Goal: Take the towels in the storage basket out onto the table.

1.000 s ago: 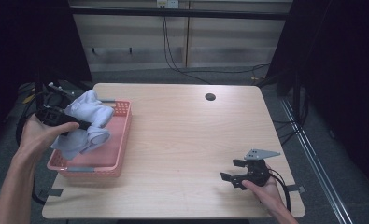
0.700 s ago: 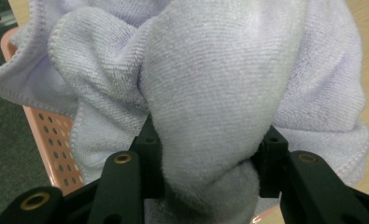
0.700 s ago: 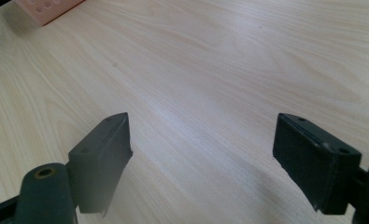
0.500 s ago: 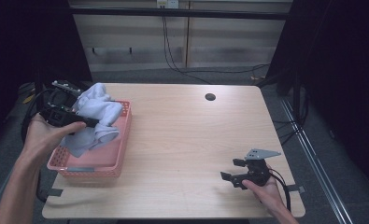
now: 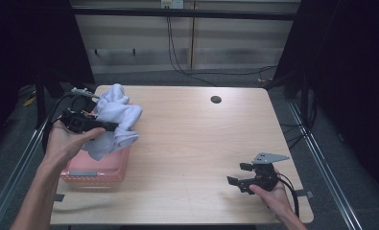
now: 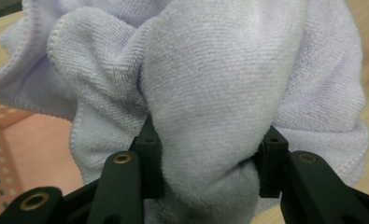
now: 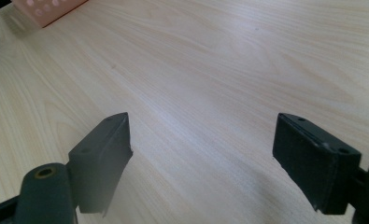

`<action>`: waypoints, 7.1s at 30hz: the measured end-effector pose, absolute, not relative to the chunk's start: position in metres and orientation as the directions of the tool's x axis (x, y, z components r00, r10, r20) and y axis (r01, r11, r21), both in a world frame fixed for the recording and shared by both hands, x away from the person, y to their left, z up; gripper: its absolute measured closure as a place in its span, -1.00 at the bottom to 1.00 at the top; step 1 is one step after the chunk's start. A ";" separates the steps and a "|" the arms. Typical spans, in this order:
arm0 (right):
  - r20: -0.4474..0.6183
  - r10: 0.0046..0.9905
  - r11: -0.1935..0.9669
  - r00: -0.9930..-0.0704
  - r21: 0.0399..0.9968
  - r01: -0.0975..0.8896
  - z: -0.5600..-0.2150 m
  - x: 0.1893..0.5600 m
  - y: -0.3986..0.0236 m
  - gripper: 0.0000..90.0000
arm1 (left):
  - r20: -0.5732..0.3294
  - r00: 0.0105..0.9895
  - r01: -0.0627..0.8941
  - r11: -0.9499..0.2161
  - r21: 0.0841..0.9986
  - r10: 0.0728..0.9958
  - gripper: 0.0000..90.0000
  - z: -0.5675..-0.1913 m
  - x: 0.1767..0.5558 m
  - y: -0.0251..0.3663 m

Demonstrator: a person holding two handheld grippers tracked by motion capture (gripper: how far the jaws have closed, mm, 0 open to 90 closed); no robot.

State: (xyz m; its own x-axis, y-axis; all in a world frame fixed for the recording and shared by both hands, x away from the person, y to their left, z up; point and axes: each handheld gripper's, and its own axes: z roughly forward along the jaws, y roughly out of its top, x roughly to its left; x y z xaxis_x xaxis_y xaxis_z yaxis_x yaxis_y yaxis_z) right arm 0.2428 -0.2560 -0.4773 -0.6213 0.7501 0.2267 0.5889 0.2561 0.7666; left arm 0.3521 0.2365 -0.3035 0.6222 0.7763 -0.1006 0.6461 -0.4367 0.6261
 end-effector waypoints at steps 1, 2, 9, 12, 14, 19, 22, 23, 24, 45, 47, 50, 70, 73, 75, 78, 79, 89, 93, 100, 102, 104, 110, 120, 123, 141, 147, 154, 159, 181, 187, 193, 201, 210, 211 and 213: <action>0.227 0.750 0.256 -0.621 0.767 0.589 -0.477 0.243 -0.256 -0.58 | -0.101 0.622 0.646 -0.437 0.626 0.776 0.23 -0.304 0.352 0.237; 0.225 0.752 0.256 -0.620 0.767 0.588 -0.477 0.243 -0.256 -0.58 | -0.103 0.630 0.643 -0.442 0.625 0.770 0.23 -0.304 0.352 0.233; 0.226 0.750 0.256 -0.622 0.768 0.587 -0.477 0.243 -0.257 -0.58 | -0.102 0.669 0.610 -0.466 0.641 0.736 0.23 -0.312 0.346 0.205; 0.226 0.749 0.256 -0.622 0.768 0.587 -0.477 0.243 -0.257 -0.58 | -0.118 0.676 0.609 -0.461 0.646 0.727 0.22 -0.315 0.345 0.197; 0.223 0.747 0.258 -0.626 0.771 0.583 -0.477 0.242 -0.257 -0.58 | -0.131 0.693 0.597 -0.464 0.654 0.709 0.22 -0.320 0.344 0.188; 0.228 0.750 0.251 -0.621 0.770 0.586 -0.477 0.242 -0.258 -0.58 | -0.125 0.702 0.593 -0.478 0.648 0.701 0.22 -0.327 0.344 0.175; 0.227 0.750 0.251 -0.621 0.772 0.585 -0.476 0.242 -0.259 -0.58 | -0.144 0.716 0.583 -0.473 0.660 0.683 0.22 -0.333 0.343 0.160; 0.226 0.750 0.251 -0.621 0.772 0.584 -0.476 0.242 -0.259 -0.58 | -0.149 0.723 0.582 -0.477 0.658 0.675 0.22 -0.336 0.344 0.154; 0.227 0.750 0.251 -0.621 0.771 0.586 -0.476 0.243 -0.259 -0.58 | -0.150 0.725 0.582 -0.480 0.657 0.673 0.22 -0.338 0.344 0.151; 0.223 0.757 0.238 -0.614 0.782 0.576 -0.476 0.243 -0.265 -0.57 | -0.191 0.776 0.560 -0.517 0.647 0.602 0.19 -0.406 0.347 0.068; 0.224 0.757 0.237 -0.614 0.781 0.578 -0.475 0.243 -0.265 -0.57 | -0.200 0.774 0.566 -0.513 0.645 0.601 0.18 -0.415 0.348 0.063; 0.220 0.757 0.239 -0.615 0.783 0.574 -0.475 0.243 -0.265 -0.57 | -0.190 0.778 0.567 -0.541 0.621 0.599 0.15 -0.427 0.350 0.058; 0.152 0.754 0.272 -0.638 0.812 0.516 -0.458 0.248 -0.244 -0.65 | -0.190 0.775 0.526 -0.450 0.721 0.602 -0.54 -0.425 0.336 0.081; 0.125 0.740 0.302 -0.661 0.816 0.493 -0.452 0.254 -0.230 -0.63 | -0.170 0.776 0.509 -0.444 0.738 0.607 -0.42 -0.419 0.326 0.098; 0.125 0.727 0.307 -0.676 0.821 0.482 -0.447 0.260 -0.219 -0.56 | -0.162 0.774 0.503 -0.438 0.745 0.612 -0.28 -0.418 0.318 0.107; 0.118 0.701 0.309 -0.703 0.838 0.449 -0.437 0.271 -0.200 -0.43 | -0.195 0.759 0.522 -0.402 0.752 0.622 -0.08 -0.418 0.310 0.118; 0.122 0.695 0.308 -0.709 0.841 0.445 -0.435 0.275 -0.196 -0.34 | -0.202 0.753 0.532 -0.399 0.747 0.627 -0.04 -0.418 0.305 0.122; 0.113 0.593 0.378 -0.797 0.835 0.400 -0.433 0.315 -0.125 -0.02 | -0.204 0.741 0.529 -0.368 0.765 0.639 0.09 -0.435 0.269 0.146; 0.066 0.622 0.439 -0.780 0.796 0.417 -0.450 0.324 -0.111 -0.10 | -0.219 0.725 0.559 -0.372 0.741 0.653 0.02 -0.453 0.271 0.147; 0.088 0.686 0.383 -0.723 0.801 0.461 -0.455 0.329 -0.125 0.72 | -0.183 0.738 0.558 -0.433 0.708 0.650 -0.04 -0.473 0.283 0.129; 0.108 0.690 0.356 -0.716 0.810 0.466 -0.453 0.329 -0.133 0.75 | -0.176 0.739 0.547 -0.425 0.721 0.651 -0.04 -0.478 0.288 0.124; 0.124 0.686 0.349 -0.717 0.808 0.474 -0.453 0.330 -0.136 0.75 | -0.197 0.744 0.536 -0.394 0.747 0.638 0.01 -0.478 0.290 0.122; 0.169 0.677 0.313 -0.716 0.814 0.489 -0.453 0.326 -0.147 0.70 | -0.172 0.789 0.476 -0.410 0.778 0.590 0.77 -0.477 0.297 0.109; 0.204 0.657 0.237 -0.725 0.858 0.456 -0.425 0.334 -0.161 0.68 | -0.213 0.803 0.435 -0.304 0.847 0.556 0.85 -0.443 0.285 0.120; 0.195 0.658 0.238 -0.727 0.863 0.447 -0.417 0.337 -0.163 0.73 | -0.200 0.813 0.415 -0.304 0.857 0.546 0.85 -0.436 0.282 0.121; 0.185 0.801 0.168 -0.569 0.843 0.510 -0.425 0.384 -0.221 0.80 | -0.236 0.876 0.384 -0.313 0.869 0.421 0.77 -0.420 0.262 0.111; 0.171 0.793 0.195 -0.584 0.838 0.510 -0.438 0.364 -0.224 0.12 | -0.254 0.852 0.427 -0.328 0.842 0.457 0.18 -0.432 0.266 0.120; 0.201 0.678 0.234 -0.707 0.853 0.466 -0.428 0.309 -0.213 0.09 | -0.310 0.804 0.490 -0.269 0.829 0.508 0.34 -0.446 0.276 0.142; 0.223 0.556 0.289 -0.801 0.851 0.438 -0.432 0.274 -0.182 -0.20 | -0.280 0.778 0.513 -0.310 0.801 0.563 0.27 -0.462 0.287 0.130; 0.236 0.681 0.154 -0.693 0.879 0.450 -0.416 0.308 -0.230 0.91 | -0.295 0.769 0.475 -0.198 0.858 0.567 0.28 -0.443 0.291 0.144; 0.287 0.740 0.113 -0.609 0.839 0.532 -0.436 0.320 -0.264 0.88 | -0.265 0.799 0.489 -0.328 0.808 0.540 -0.01 -0.469 0.298 0.123; 0.286 0.743 0.133 -0.605 0.822 0.553 -0.450 0.315 -0.273 0.50 | -0.154 0.844 0.434 -0.485 0.759 0.514 -0.05 -0.483 0.288 0.105; 0.247 0.746 0.153 -0.618 0.840 0.520 -0.439 0.290 -0.278 0.06 | -0.108 0.816 0.461 -0.527 0.714 0.568 0.04 -0.494 0.290 0.120; 0.245 0.722 0.147 -0.648 0.860 0.489 -0.435 0.261 -0.275 -0.22 | -0.118 0.811 0.463 -0.505 0.729 0.574 0.97 -0.497 0.300 0.123; 0.245 0.722 0.147 -0.648 0.860 0.489 -0.435 0.261 -0.275 -0.22 | -0.118 0.811 0.463 -0.505 0.729 0.574 0.98 -0.497 0.300 0.123; 0.237 0.736 0.166 -0.634 0.845 0.509 -0.442 0.270 -0.266 -0.17 | -0.164 0.800 0.477 -0.445 0.758 0.578 0.98 -0.491 0.300 0.129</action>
